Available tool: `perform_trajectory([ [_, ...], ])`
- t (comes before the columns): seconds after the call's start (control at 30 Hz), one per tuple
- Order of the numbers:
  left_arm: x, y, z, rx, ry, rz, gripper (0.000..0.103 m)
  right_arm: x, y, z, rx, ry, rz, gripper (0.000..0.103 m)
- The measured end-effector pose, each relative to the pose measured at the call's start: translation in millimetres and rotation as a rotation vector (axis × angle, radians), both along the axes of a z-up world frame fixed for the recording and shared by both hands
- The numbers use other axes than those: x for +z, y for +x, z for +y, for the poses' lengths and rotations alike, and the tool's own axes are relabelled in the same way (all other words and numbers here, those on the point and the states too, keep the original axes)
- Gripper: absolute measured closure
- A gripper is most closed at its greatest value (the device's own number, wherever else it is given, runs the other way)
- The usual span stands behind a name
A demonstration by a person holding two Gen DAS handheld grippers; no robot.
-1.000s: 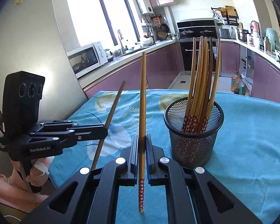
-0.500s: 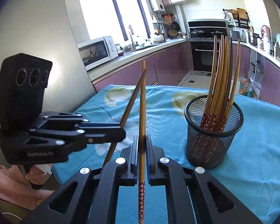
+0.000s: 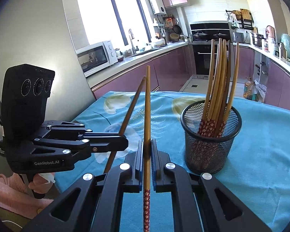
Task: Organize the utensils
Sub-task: 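Carry the left tool's chopstick upright over the mesh holder while the right tool follows with its own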
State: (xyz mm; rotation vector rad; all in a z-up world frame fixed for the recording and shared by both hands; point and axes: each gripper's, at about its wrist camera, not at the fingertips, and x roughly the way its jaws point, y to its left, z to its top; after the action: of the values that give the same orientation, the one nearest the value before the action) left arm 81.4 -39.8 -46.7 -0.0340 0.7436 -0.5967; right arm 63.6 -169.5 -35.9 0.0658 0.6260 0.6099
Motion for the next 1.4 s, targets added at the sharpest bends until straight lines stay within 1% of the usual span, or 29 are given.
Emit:
perform_trajectory([
  [0.37,10,0,-1,0.01,-0.007,-0.037,0.096,13,-2,-13,-0.051,0.013,-0.043,0.097],
  [0.83,31,-1,-2,0.006,-0.026,-0.09,0.096,33,-3,-31,-0.091,0.022,-0.108,0.097],
  [1.4,45,2,-9,0.003,-0.028,-0.13,0.096,41,-7,-36,-0.109,0.02,-0.147,0.097],
])
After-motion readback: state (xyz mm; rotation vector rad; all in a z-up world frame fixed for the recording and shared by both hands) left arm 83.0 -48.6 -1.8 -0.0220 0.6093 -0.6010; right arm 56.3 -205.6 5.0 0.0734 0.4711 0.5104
